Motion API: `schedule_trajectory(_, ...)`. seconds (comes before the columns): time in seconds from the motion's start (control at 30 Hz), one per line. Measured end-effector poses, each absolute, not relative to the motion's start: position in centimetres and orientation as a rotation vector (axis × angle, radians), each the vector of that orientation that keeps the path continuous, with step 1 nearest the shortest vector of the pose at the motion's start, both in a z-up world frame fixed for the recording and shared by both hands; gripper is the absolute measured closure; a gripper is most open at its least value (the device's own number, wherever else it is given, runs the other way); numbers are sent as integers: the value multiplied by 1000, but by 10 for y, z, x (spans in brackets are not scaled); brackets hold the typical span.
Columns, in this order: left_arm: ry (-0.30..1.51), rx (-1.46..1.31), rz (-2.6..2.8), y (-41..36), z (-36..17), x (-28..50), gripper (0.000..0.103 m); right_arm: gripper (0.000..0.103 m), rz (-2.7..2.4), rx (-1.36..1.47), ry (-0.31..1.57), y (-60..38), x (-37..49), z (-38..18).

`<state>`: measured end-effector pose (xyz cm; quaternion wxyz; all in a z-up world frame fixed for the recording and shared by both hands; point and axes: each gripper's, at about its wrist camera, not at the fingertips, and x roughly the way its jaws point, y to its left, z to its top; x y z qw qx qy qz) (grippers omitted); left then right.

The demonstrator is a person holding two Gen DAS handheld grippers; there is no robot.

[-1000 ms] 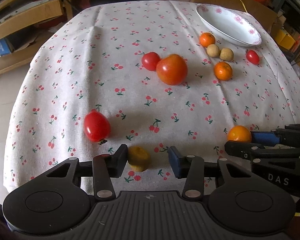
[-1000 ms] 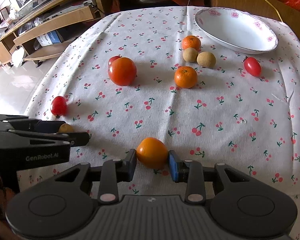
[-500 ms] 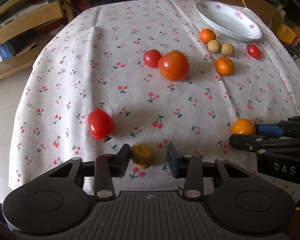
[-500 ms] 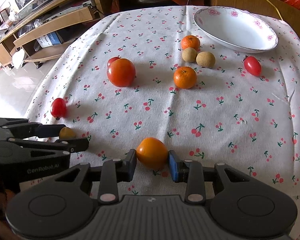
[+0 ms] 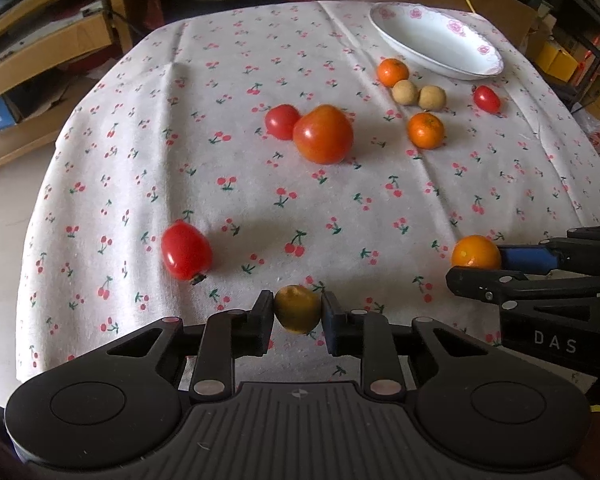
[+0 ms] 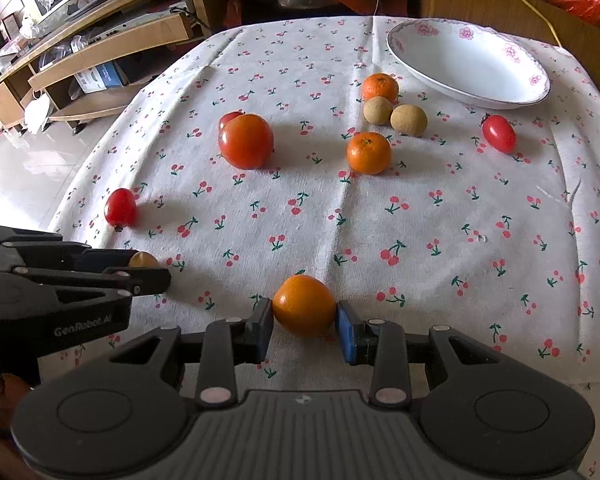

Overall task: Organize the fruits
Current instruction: 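Carry the tangerine in the right tool while the left tool carries the tan fruit to the bowl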

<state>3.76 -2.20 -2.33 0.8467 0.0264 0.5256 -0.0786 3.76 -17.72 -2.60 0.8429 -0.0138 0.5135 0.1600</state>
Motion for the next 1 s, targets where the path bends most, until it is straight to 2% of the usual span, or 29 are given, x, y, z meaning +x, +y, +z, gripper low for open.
schedule_trajectory(0.33, 1063, 80, -220, -39, -9, 52, 70, 74, 309, -10, 1017, -188, 38, -4)
schedule_trajectory(1.0, 1010, 87, -333, -90, 9, 133, 70, 74, 239, 32, 998, -220, 104, 10)
